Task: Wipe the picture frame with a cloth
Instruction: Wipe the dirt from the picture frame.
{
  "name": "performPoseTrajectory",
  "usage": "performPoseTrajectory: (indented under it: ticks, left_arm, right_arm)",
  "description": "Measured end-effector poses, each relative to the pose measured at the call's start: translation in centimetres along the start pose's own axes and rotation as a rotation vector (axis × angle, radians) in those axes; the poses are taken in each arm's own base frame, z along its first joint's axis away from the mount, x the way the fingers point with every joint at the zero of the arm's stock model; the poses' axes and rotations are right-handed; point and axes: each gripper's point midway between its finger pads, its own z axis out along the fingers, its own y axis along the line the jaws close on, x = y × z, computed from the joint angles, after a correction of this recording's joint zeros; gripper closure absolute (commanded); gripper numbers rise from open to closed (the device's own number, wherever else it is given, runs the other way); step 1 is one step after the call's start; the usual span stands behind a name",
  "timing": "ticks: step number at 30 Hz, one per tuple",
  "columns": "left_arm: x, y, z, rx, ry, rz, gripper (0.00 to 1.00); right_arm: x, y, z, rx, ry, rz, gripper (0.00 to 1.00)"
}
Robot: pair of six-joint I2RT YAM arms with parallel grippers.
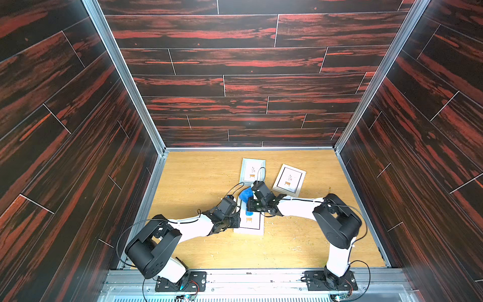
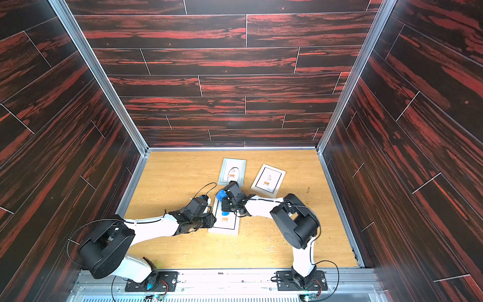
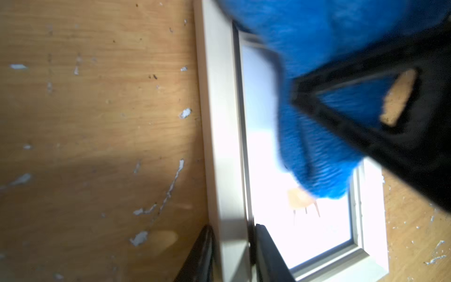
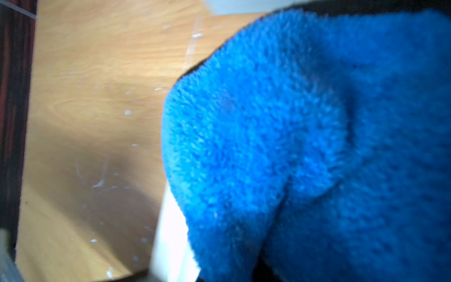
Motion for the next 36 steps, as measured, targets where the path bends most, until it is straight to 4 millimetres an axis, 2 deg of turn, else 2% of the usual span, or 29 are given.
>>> performPoseTrajectory:
  ticks: [3,5,9,12,18,21,25,29,32,36]
  left_arm:
    - [0.0,0.0,0.0,0.003,-0.006,-0.004,0.76]
    - [0.0,0.1,0.0,0.006,-0.012,-0.007,0.76]
    - [-0.1,0.1,0.0,0.008,-0.021,-0.011,0.76]
    - [-0.2,0.1,0.1,0.006,-0.025,-0.013,0.76]
    - [-0.2,0.1,0.1,0.001,-0.029,-0.021,0.76]
    - [-0.2,0.1,0.1,-0.002,-0.031,-0.026,0.76]
    - [-0.2,0.1,0.1,-0.005,-0.033,-0.029,0.77]
    - [-0.2,0.1,0.1,-0.005,-0.033,-0.033,0.77]
    - [-0.2,0.1,0.1,-0.005,-0.033,-0.037,0.77]
    - [-0.2,0.1,0.1,-0.004,-0.034,-0.051,0.77]
  right_arm:
    - [0.1,1.1,0.6,-0.013,0.009,-0.012,1.0]
    - [-0.2,0.1,0.3,0.004,0.007,0.005,1.0]
    - [-1.1,-3.3,-1.1,0.051,-0.013,0.058,1.0]
    - [-1.3,-3.4,-1.3,0.045,-0.015,0.064,1.0]
    - [0.9,0.3,-0.4,0.007,0.032,-0.003,1.0]
    - [2.3,-0.3,-1.3,0.014,0.049,-0.012,1.0]
    - [5.1,-2.2,-3.9,0.023,0.098,-0.018,1.0]
    - [7.4,-1.7,-4.7,-0.017,0.144,-0.034,1.0]
    - [6.9,-1.6,-4.6,-0.016,0.142,-0.029,1.0]
    - [3.7,-2.6,-4.0,0.012,0.091,0.002,1.0]
